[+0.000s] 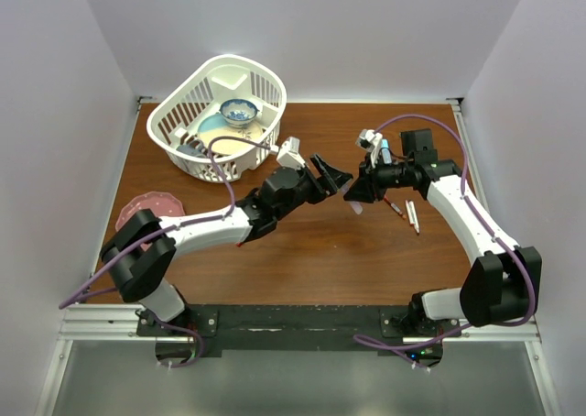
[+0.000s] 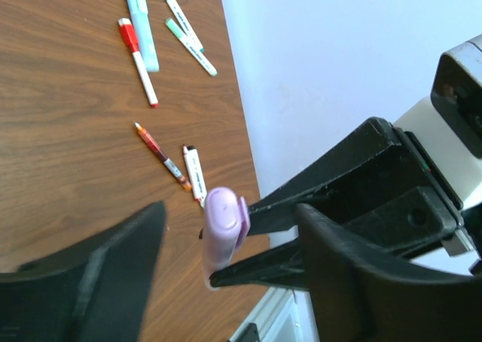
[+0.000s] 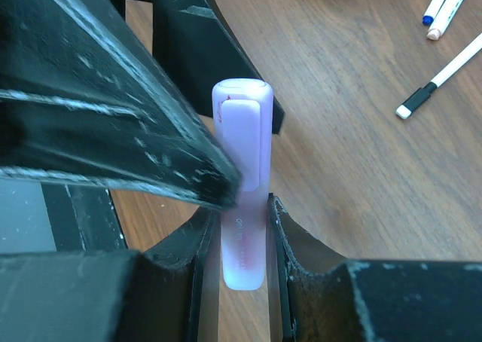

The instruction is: Open the pen caps

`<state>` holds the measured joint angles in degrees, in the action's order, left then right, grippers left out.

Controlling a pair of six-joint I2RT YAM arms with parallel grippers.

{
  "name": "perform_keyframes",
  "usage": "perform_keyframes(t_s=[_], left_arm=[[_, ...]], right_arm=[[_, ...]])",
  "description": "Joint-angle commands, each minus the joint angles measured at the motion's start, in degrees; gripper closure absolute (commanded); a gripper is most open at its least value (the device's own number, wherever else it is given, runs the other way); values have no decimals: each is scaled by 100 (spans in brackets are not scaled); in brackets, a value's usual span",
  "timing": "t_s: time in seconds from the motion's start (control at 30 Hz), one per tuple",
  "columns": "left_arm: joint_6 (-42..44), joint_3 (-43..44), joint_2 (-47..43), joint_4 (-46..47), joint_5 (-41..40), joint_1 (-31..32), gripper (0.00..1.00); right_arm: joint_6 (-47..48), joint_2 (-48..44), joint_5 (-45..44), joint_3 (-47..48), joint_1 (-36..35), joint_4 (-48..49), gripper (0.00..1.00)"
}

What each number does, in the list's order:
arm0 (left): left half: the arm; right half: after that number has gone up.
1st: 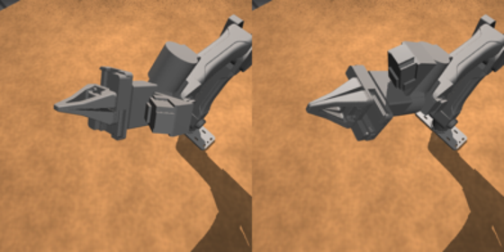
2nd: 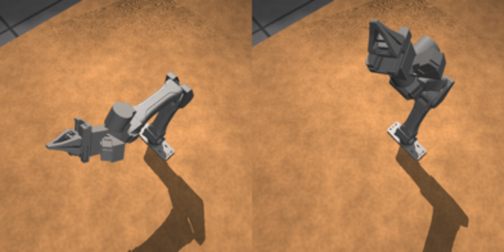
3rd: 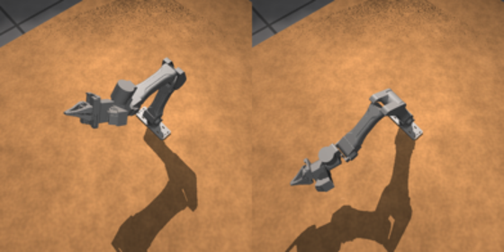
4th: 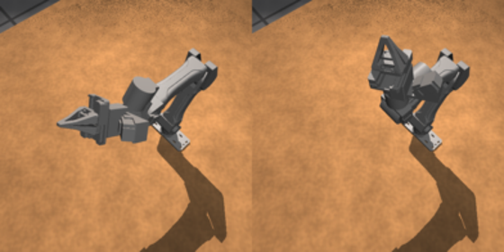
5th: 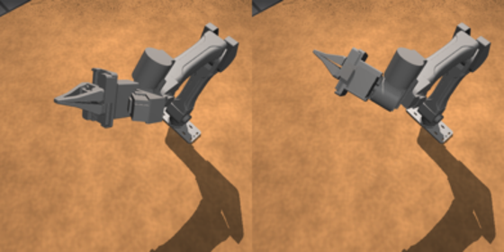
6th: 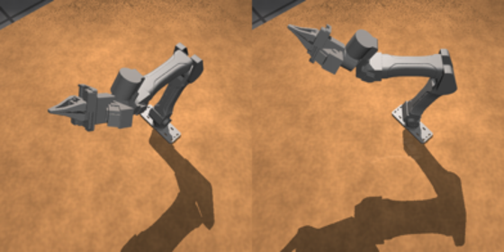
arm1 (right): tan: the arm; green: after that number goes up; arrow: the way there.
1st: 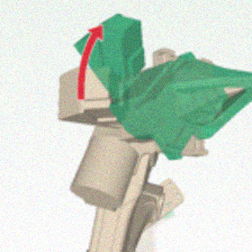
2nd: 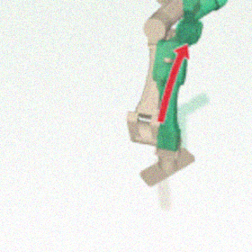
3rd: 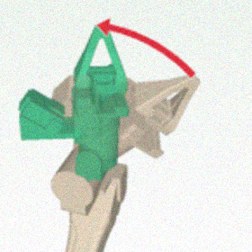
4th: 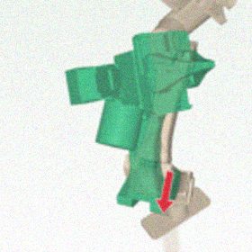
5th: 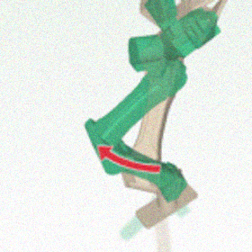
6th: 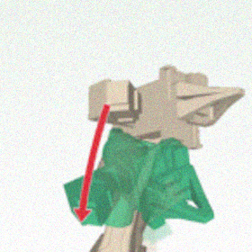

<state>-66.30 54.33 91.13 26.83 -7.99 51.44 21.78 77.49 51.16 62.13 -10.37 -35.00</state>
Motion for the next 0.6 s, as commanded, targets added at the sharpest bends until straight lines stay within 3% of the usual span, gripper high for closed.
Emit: perform_keyframes(t_s=[0.0,0.17,0.43,0.5,0.53,0.57], left_arm=[[442,604,132,-353,-703,156,34],[662,781,238,-609,-1020,235,55],[838,896,396,-723,-1108,296,65],[1005,896,397,-732,-1161,296,76],[1084,878,370,-732,-1222,305,92],[1137,782,318,-723,-1257,314,100]], right_arm=[[-77,-138,263,1,26,222,100],[-60,-138,316,-43,18,248,100],[-104,-120,316,-87,9,319,100],[18,-138,377,-113,9,293,98],[89,-147,517,-122,9,266,91],[150,-173,605,-148,9,223,87]])
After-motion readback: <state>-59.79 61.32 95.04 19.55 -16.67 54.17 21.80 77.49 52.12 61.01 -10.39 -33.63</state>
